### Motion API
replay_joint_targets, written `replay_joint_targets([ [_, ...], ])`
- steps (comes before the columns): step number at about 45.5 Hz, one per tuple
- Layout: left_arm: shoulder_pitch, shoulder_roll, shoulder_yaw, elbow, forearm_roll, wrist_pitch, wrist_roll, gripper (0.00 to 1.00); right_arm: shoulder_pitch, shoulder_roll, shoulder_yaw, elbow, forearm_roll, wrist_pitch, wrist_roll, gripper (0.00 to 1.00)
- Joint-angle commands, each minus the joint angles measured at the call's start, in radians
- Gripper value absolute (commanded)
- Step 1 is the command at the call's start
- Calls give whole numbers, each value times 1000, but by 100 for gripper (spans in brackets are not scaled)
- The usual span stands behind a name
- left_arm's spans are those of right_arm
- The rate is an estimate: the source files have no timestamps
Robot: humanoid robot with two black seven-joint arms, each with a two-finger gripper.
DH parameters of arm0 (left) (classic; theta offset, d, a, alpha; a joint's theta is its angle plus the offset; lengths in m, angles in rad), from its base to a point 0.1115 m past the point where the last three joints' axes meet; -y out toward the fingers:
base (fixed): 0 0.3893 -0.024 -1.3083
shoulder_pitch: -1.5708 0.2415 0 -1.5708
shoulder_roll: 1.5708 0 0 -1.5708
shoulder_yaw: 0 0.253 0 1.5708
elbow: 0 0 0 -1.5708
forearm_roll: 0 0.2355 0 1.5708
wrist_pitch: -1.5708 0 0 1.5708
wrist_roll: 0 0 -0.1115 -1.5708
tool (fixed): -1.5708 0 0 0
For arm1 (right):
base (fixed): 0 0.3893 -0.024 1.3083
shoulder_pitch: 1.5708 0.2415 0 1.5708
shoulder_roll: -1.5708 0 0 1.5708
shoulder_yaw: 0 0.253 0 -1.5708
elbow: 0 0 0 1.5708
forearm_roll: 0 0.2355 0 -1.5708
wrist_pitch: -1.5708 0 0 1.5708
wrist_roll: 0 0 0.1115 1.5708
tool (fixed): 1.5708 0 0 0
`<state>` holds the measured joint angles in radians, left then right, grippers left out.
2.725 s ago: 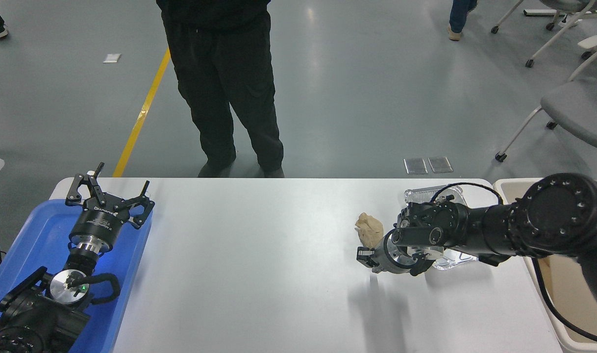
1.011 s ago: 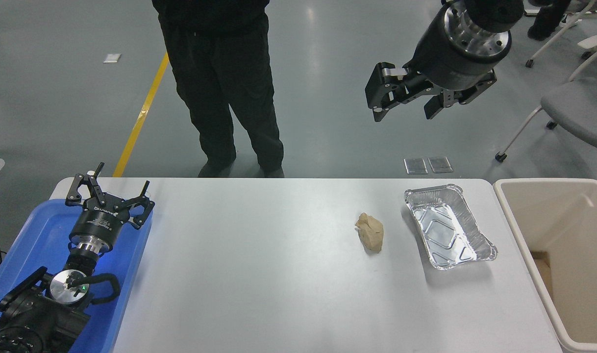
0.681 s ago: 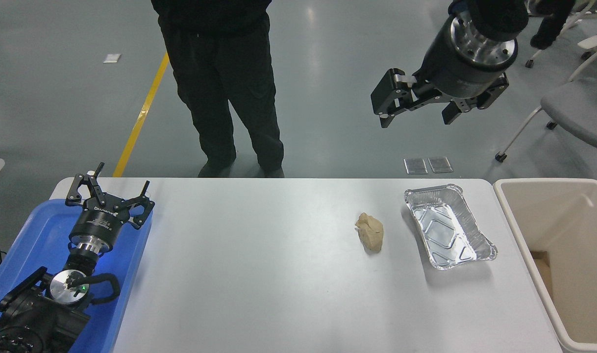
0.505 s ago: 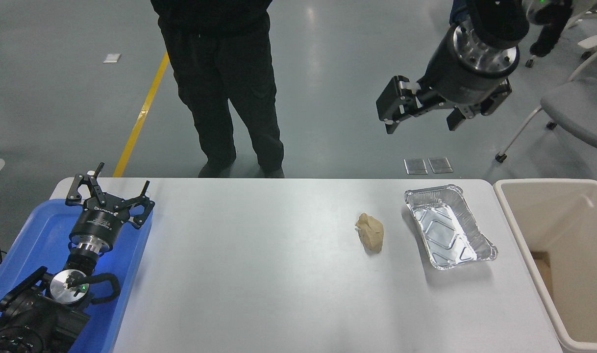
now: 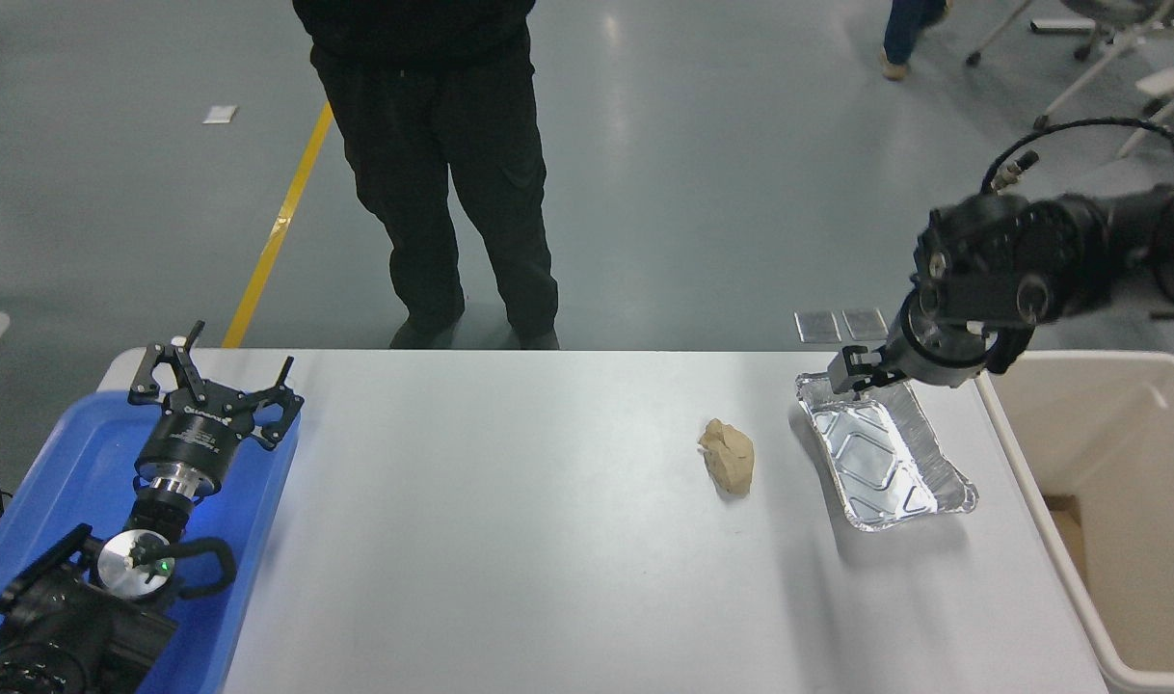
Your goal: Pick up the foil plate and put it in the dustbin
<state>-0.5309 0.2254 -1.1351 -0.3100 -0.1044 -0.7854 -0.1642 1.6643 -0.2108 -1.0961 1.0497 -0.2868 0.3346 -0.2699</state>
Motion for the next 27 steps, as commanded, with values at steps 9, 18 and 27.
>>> replay_joint_targets([
  [9,-1,0,0,0,0,0,0,99,-340,-12,5,-255,-46,-247,1,98],
  [18,-1,0,0,0,0,0,0,99,-454,2,15,-385,-46,-281,5,98],
  [27,-1,0,0,0,0,0,0,99,-515,25,61,-447,-45,-299,5,98],
])
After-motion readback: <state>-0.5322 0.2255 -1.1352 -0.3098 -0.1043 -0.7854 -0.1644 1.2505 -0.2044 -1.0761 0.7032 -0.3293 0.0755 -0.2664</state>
